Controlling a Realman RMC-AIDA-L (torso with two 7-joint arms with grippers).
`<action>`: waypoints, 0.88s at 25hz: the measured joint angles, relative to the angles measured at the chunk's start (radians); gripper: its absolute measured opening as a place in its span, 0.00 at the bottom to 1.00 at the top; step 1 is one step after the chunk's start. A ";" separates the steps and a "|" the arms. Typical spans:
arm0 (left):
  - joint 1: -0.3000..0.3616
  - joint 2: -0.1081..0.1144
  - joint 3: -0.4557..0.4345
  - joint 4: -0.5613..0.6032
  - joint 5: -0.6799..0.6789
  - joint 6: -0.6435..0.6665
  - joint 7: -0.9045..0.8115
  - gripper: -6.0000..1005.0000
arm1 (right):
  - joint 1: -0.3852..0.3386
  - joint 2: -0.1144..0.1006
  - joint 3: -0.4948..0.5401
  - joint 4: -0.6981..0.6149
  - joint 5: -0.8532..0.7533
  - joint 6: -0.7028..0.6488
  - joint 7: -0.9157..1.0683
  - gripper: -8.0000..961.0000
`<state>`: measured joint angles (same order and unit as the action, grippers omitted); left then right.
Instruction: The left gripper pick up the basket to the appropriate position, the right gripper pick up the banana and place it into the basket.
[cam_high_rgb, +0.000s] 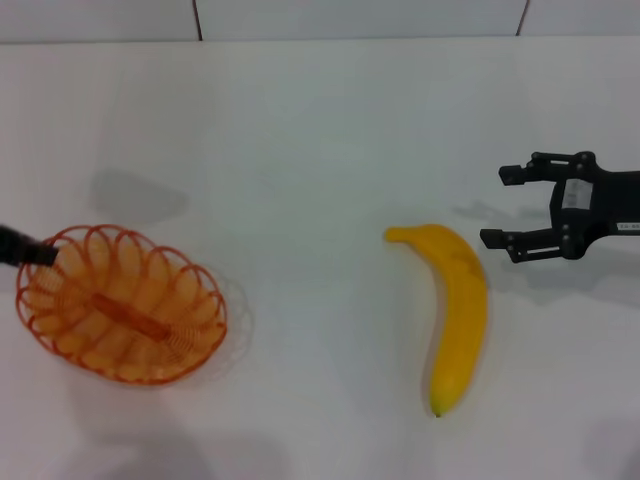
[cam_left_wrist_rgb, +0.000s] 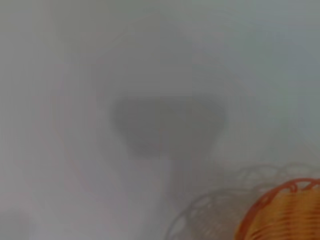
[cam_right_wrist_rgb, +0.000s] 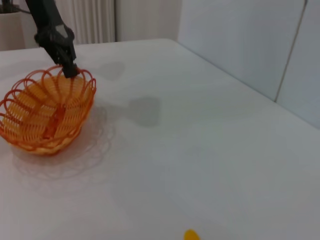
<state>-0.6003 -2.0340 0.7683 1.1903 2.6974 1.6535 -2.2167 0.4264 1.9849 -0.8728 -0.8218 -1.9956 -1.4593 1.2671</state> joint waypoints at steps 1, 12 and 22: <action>0.000 0.000 0.000 0.002 -0.017 -0.002 0.005 0.07 | 0.000 0.000 0.000 0.000 0.000 0.003 0.000 0.92; -0.001 -0.001 -0.005 -0.021 -0.122 -0.064 0.036 0.07 | 0.001 0.000 0.000 0.001 0.002 0.005 0.000 0.92; 0.005 -0.005 -0.007 -0.101 -0.183 -0.152 0.041 0.07 | 0.002 0.000 0.000 0.001 0.001 0.005 0.000 0.92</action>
<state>-0.5958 -2.0392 0.7614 1.0894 2.5142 1.5019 -2.1761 0.4280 1.9852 -0.8728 -0.8207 -1.9942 -1.4541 1.2670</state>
